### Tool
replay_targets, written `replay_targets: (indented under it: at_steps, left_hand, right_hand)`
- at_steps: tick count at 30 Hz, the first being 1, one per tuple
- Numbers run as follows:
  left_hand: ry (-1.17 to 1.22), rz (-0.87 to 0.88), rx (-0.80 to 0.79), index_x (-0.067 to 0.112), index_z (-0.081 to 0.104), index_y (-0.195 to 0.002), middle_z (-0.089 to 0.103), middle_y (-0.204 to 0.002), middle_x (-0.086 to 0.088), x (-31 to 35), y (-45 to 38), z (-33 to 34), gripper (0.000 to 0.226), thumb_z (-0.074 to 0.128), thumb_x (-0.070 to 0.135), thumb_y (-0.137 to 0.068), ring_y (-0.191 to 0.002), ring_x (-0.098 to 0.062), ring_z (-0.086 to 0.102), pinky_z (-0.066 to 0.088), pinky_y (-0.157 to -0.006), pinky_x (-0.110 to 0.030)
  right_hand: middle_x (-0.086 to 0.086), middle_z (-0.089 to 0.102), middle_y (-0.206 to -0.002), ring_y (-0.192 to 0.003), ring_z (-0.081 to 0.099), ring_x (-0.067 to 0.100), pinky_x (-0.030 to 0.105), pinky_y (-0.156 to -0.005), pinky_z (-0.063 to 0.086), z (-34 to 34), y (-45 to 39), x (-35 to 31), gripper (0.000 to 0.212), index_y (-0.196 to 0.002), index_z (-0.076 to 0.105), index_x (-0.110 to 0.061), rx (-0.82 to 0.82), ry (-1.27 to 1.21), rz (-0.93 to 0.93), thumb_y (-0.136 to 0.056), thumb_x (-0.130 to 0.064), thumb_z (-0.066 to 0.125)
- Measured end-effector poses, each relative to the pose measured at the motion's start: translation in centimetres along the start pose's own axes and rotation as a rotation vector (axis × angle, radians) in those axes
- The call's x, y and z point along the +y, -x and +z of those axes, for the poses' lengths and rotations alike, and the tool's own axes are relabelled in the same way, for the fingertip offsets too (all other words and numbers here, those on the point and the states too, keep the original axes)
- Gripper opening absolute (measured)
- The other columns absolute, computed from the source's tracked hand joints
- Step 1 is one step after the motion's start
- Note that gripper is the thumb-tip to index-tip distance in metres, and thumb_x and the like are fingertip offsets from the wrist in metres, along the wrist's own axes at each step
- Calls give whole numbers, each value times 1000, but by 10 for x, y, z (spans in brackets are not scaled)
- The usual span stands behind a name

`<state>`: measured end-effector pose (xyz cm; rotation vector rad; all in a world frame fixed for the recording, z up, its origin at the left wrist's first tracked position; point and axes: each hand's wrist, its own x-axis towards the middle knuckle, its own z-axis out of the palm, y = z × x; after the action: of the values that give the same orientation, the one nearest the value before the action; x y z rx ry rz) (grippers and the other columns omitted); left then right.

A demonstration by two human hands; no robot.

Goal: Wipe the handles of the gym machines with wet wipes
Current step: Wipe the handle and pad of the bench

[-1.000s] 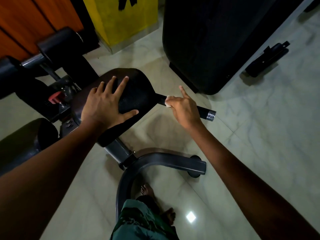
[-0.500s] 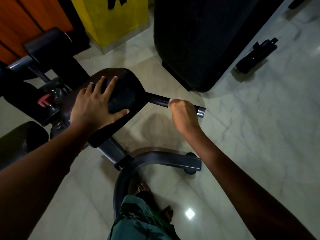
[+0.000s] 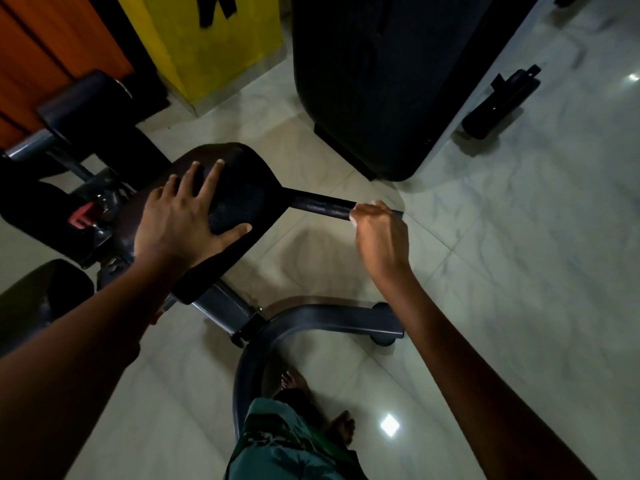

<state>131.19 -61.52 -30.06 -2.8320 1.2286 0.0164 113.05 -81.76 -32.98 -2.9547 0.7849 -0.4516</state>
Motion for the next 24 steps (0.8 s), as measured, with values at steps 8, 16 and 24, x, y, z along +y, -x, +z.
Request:
replay_targets:
  at_steps: [8, 16, 24]
  left_hand:
    - [4, 7, 9, 24, 8, -152, 25, -152, -19, 0, 1, 0, 106, 21, 87, -68, -133, -44, 33, 31, -105, -53]
    - [15, 5, 0, 26, 4, -151, 23, -153, -19, 0, 1, 2, 105, 23, 87, -68, -134, -44, 31, 31, -106, -53]
    - [18, 8, 7, 27, 3, -151, 23, -154, -18, -2, 0, 4, 103, 34, 86, -72, -135, -44, 31, 31, -107, -52]
  right_hand:
    - [3, 70, -66, -60, 68, 14, 22, -68, 54, 5, 1, 13, 21, -70, 72, -11, -5, -5, -68, -56, 2, 82]
    - [16, 69, -84, -73, 63, 28, 31, -65, 49, -2, -31, 6, 14, -90, 72, -4, -279, -134, 14, -81, 0, 61]
    - [11, 69, -101, -89, 67, 14, 27, -88, 52, -35, -47, 81, 27, -105, 68, -1, -521, -963, 522, -78, 1, 70]
